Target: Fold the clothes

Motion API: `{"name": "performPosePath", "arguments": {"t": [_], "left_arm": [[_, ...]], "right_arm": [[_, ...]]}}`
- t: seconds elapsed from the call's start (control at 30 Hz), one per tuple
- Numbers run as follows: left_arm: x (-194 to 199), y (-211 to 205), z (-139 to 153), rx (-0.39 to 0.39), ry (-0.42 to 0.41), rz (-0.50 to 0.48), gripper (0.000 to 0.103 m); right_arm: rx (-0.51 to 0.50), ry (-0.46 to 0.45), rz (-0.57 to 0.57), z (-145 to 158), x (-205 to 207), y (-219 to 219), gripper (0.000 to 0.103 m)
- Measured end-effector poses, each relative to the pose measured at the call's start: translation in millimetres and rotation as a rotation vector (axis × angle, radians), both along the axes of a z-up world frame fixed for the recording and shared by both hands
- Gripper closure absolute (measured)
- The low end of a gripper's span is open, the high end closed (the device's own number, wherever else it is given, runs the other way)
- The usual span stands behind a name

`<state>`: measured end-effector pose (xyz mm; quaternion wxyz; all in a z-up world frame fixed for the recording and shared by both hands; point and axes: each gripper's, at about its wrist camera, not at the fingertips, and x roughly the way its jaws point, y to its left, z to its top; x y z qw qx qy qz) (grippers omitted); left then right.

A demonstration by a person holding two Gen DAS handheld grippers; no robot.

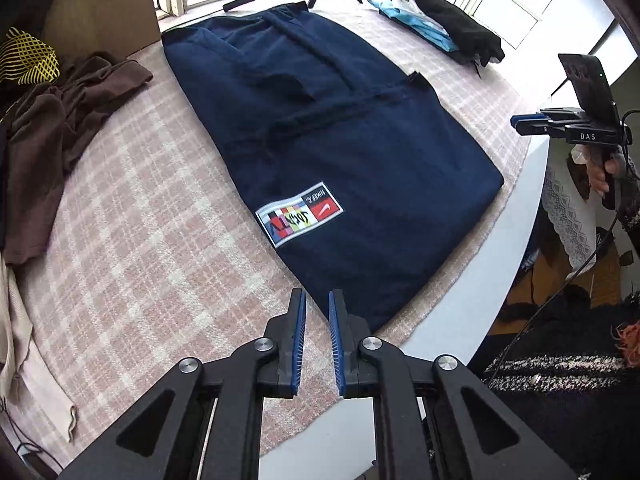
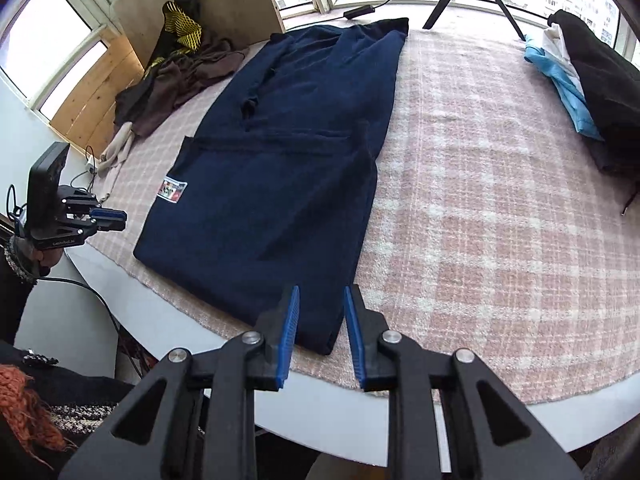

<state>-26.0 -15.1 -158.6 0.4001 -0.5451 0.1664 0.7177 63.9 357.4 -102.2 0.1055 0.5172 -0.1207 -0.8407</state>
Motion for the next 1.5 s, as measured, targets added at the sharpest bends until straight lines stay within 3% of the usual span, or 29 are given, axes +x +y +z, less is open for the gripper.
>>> {"name": "performPosePath", "arguments": {"t": [0.1,0.2,0.33,0.5,0.73,0.8,0.87,0.93,1.0,1.17,1.27,1.37,1.5], "left_arm": [[-37.3,-3.2,42.4,0.072,0.072,0.059,0.089],[-88.0,6.1,74.2,0.092,0.17,0.074,0.083],[-153.3,25.7,75.9,0.058,0.209,0.133,0.079],[-209.8,64.8,44.0,-0.006,0.188,0.147,0.079],[-279.1,109.3,4.4,-0.041,0.135,0.101,0.079],[-296.9,118.8,-9.1,-0.053,0.127,0.093,0.078],[-314.1,127.5,-24.1,-0.064,0.112,0.089,0.078],[-325.1,133.1,-37.6,-0.048,0.083,0.09,0.078],[-328.3,139.0,-47.6,-0.015,0.06,0.075,0.078],[-321.6,151.9,-52.9,0.022,0.053,0.046,0.078],[-311.9,150.8,-42.1,0.078,0.056,0.048,0.076],[-303.8,139.8,-34.4,0.126,0.042,0.076,0.075],[-285.7,135.4,-38.3,0.158,0.011,0.127,0.071]], "right_arm": [[-0.058,0.098,-0.011,49.6,-24.1,8.4,0.076],[0.007,0.179,0.005,93.1,-55.9,10.2,0.064],[0.108,0.236,0.018,118.7,-107.2,15.0,0.062],[0.138,0.182,0.001,84.1,-177.5,23.5,0.057],[-0.002,0.102,0.027,27.7,-261.0,12.5,0.057],[0.043,0.086,0.051,17.6,-287.9,-1.9,0.057],[0.157,0.081,0.03,3.7,-311.2,1.4,0.057],[0.133,0.059,0.009,-12.2,-327.3,15.2,0.057],[0.061,0.026,-0.012,-26.7,-337.2,31.9,0.057],[0.091,-0.007,-0.075,-49.4,-350.9,59.0,0.057],[-0.011,0.017,-0.122,-44.3,-355.3,67.8,0.057],[-0.117,0.066,-0.005,-28.5,-365.7,38.1,0.057],[-0.087,0.069,0.195,-23.5,-397.1,-30.0,0.057]]}}
